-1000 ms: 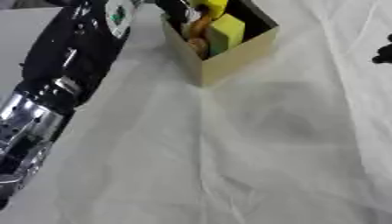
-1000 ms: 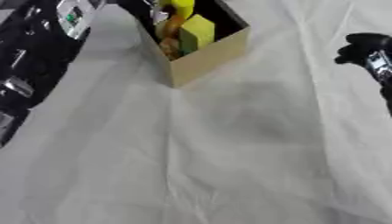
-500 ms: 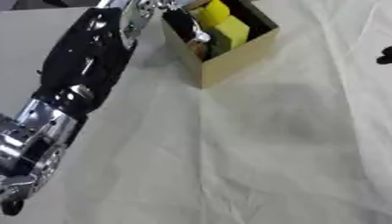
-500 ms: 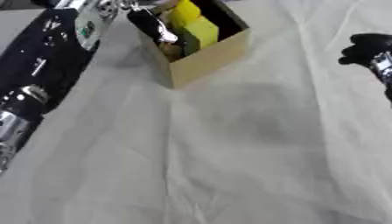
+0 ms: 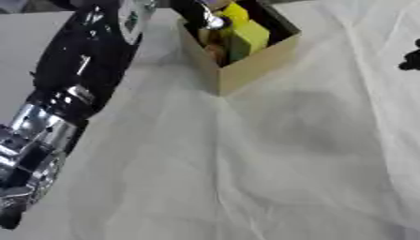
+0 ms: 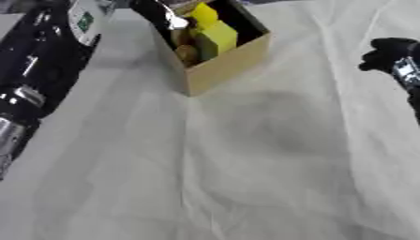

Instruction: Pick up objects on the table and place them in the box.

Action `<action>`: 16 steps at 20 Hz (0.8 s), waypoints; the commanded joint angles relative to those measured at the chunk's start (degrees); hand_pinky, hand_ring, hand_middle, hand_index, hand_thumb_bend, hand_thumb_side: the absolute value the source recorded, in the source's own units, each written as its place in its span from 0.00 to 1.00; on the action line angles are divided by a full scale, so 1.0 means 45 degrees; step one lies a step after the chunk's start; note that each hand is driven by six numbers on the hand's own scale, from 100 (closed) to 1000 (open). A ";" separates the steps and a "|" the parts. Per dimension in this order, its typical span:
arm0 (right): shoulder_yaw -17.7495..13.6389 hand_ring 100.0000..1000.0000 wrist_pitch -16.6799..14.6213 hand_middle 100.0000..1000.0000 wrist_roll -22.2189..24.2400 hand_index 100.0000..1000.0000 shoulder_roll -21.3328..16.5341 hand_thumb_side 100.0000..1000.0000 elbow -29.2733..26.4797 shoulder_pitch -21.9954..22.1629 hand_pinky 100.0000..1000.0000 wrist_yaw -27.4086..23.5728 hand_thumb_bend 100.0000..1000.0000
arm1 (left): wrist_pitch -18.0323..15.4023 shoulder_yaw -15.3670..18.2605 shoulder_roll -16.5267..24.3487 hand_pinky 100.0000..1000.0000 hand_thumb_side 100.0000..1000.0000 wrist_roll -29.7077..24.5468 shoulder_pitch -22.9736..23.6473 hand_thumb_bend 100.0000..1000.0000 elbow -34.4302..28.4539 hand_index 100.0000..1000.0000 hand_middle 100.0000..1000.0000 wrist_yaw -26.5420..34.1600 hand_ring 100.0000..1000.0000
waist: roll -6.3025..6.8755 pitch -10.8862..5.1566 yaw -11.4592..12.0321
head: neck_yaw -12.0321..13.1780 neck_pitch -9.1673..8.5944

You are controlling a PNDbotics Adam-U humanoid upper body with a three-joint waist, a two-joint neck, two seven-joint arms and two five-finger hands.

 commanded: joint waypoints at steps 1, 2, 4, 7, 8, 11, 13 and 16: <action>-0.0124 0.68 -0.0035 0.62 -0.0049 0.77 -0.0305 0.70 -0.0219 -0.0015 0.89 -0.0033 0.00 | 0.0519 -0.0013 0.0748 0.76 0.28 0.0347 0.0058 0.11 -0.1790 0.80 0.65 0.0982 0.68 | -0.0070 -0.0442 0.0101 | -0.0180 0.0199; -0.0142 0.68 -0.0054 0.62 -0.0071 0.77 -0.0311 0.70 -0.0243 -0.0010 0.89 -0.0028 0.00 | 0.0744 0.0019 0.0937 0.76 0.31 0.0471 0.0309 0.06 -0.2598 0.78 0.63 0.1687 0.67 | -0.0071 -0.0481 0.0163 | -0.0233 0.0249; -0.0192 0.68 -0.0105 0.62 -0.0143 0.77 -0.0316 0.68 -0.0310 -0.0026 0.89 -0.0016 0.00 | 0.1417 0.0238 0.1415 0.75 0.36 0.0810 0.1016 0.04 -0.4448 0.76 0.62 0.3537 0.65 | -0.0079 -0.0548 0.0285 | -0.0328 0.0330; -0.0286 0.68 -0.0233 0.62 -0.0319 0.77 -0.0291 0.67 -0.0479 -0.0112 0.89 -0.0009 0.00 | 0.2690 0.0707 0.2451 0.76 0.44 0.1801 0.2623 0.09 -0.7433 0.79 0.63 0.6450 0.66 | -0.0121 -0.0630 0.0461 | -0.0462 0.0403; -0.0314 0.69 -0.0270 0.62 -0.0382 0.77 -0.0274 0.66 -0.0531 -0.0155 0.89 -0.0008 0.00 | 0.3059 0.0847 0.2797 0.76 0.48 0.2204 0.3228 0.11 -0.8319 0.79 0.64 0.7270 0.66 | -0.0148 -0.0645 0.0512 | -0.0500 0.0404; -0.0398 0.69 -0.0387 0.63 -0.0575 0.77 -0.0197 0.65 -0.0689 -0.0351 0.89 -0.0008 0.00 | 0.3932 0.1458 0.3667 0.76 0.58 0.3571 0.5492 0.10 -1.0755 0.79 0.63 0.9634 0.65 | -0.0253 -0.0673 0.0628 | -0.0606 0.0366; -0.0426 0.69 -0.0433 0.63 -0.0671 0.77 -0.0086 0.64 -0.0792 -0.0570 0.89 -0.0019 0.00 | 0.4314 0.2024 0.3854 0.76 0.62 0.4393 0.6988 0.08 -1.1995 0.78 0.63 1.0848 0.65 | -0.0353 -0.0650 0.0657 | -0.0669 0.0316; -0.0437 0.70 -0.0495 0.64 -0.0770 0.78 0.0073 0.62 -0.0945 -0.0927 0.89 -0.0057 0.00 | 0.4398 0.2879 0.3794 0.77 0.64 0.5526 0.8949 0.09 -1.3296 0.79 0.63 1.2082 0.65 | -0.0516 -0.0601 0.0699 | -0.0750 0.0319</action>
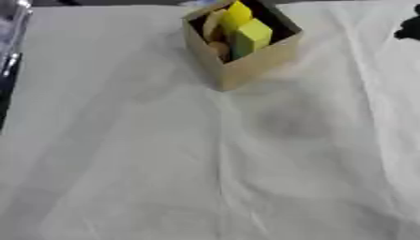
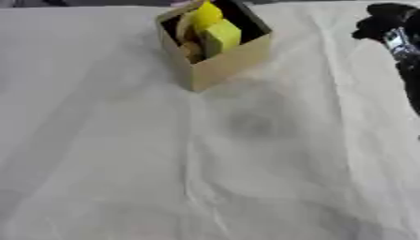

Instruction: Pick up objects on the table and place them in the box.

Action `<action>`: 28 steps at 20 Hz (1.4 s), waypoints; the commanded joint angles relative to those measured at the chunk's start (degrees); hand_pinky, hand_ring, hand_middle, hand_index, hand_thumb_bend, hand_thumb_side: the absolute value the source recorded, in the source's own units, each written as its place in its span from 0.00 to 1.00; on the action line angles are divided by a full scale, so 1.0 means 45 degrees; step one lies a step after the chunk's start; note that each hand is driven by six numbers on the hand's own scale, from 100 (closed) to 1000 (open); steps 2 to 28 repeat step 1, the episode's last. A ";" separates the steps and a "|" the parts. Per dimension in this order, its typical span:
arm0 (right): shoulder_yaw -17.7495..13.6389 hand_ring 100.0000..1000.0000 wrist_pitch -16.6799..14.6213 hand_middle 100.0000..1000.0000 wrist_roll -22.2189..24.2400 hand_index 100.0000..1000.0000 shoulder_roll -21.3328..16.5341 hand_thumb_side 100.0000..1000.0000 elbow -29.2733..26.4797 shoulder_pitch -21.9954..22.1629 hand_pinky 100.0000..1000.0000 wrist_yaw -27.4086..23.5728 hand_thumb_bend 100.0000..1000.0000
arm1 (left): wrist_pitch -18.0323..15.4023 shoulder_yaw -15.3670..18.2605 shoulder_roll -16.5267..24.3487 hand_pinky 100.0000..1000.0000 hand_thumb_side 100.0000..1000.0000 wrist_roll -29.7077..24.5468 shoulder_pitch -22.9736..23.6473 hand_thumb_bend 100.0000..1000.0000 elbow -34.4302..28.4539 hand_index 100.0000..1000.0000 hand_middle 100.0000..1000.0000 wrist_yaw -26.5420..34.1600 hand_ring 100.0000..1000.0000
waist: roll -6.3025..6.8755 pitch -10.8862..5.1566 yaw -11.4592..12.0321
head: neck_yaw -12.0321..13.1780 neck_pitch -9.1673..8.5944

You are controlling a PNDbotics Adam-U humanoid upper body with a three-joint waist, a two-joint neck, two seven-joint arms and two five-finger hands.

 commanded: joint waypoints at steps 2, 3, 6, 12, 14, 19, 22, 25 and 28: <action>-0.0133 0.70 -0.0082 0.64 -0.0143 0.78 -0.0030 0.62 -0.0447 -0.0404 0.89 -0.0069 0.00 | 0.0003 0.0976 0.0326 0.78 0.65 0.1171 0.1119 0.10 -0.1465 0.79 0.64 0.1359 0.66 | -0.0084 -0.0227 0.0009 | -0.0095 -0.0055; -0.0133 0.70 -0.0082 0.64 -0.0143 0.78 -0.0030 0.62 -0.0447 -0.0404 0.89 -0.0069 0.00 | 0.0003 0.0976 0.0326 0.78 0.65 0.1171 0.1119 0.10 -0.1465 0.79 0.64 0.1359 0.66 | -0.0084 -0.0227 0.0009 | -0.0095 -0.0055; -0.0133 0.70 -0.0082 0.64 -0.0143 0.78 -0.0030 0.62 -0.0447 -0.0404 0.89 -0.0069 0.00 | 0.0003 0.0976 0.0326 0.78 0.65 0.1171 0.1119 0.10 -0.1465 0.79 0.64 0.1359 0.66 | -0.0084 -0.0227 0.0009 | -0.0095 -0.0055; -0.0133 0.70 -0.0082 0.64 -0.0143 0.78 -0.0030 0.62 -0.0447 -0.0404 0.89 -0.0069 0.00 | 0.0003 0.0976 0.0326 0.78 0.65 0.1171 0.1119 0.10 -0.1465 0.79 0.64 0.1359 0.66 | -0.0084 -0.0227 0.0009 | -0.0095 -0.0055; -0.0133 0.70 -0.0082 0.64 -0.0143 0.78 -0.0030 0.62 -0.0447 -0.0404 0.89 -0.0069 0.00 | 0.0003 0.0976 0.0326 0.78 0.65 0.1171 0.1119 0.10 -0.1465 0.79 0.64 0.1359 0.66 | -0.0084 -0.0227 0.0009 | -0.0095 -0.0055; -0.0133 0.70 -0.0082 0.64 -0.0143 0.78 -0.0030 0.62 -0.0447 -0.0404 0.89 -0.0069 0.00 | 0.0003 0.0976 0.0326 0.78 0.65 0.1171 0.1119 0.10 -0.1465 0.79 0.64 0.1359 0.66 | -0.0084 -0.0227 0.0009 | -0.0095 -0.0055; -0.0133 0.70 -0.0082 0.64 -0.0143 0.78 -0.0030 0.62 -0.0447 -0.0404 0.89 -0.0069 0.00 | 0.0003 0.0976 0.0326 0.78 0.65 0.1171 0.1119 0.10 -0.1465 0.79 0.64 0.1359 0.66 | -0.0084 -0.0227 0.0009 | -0.0095 -0.0055; -0.0133 0.70 -0.0082 0.64 -0.0143 0.78 -0.0030 0.62 -0.0447 -0.0404 0.89 -0.0069 0.00 | 0.0003 0.0976 0.0326 0.78 0.65 0.1171 0.1119 0.10 -0.1465 0.79 0.64 0.1359 0.66 | -0.0084 -0.0227 0.0009 | -0.0095 -0.0055; -0.0133 0.70 -0.0082 0.64 -0.0143 0.78 -0.0030 0.62 -0.0447 -0.0404 0.89 -0.0069 0.00 | 0.0003 0.0976 0.0326 0.78 0.65 0.1171 0.1119 0.10 -0.1465 0.79 0.64 0.1359 0.66 | -0.0084 -0.0227 0.0009 | -0.0095 -0.0055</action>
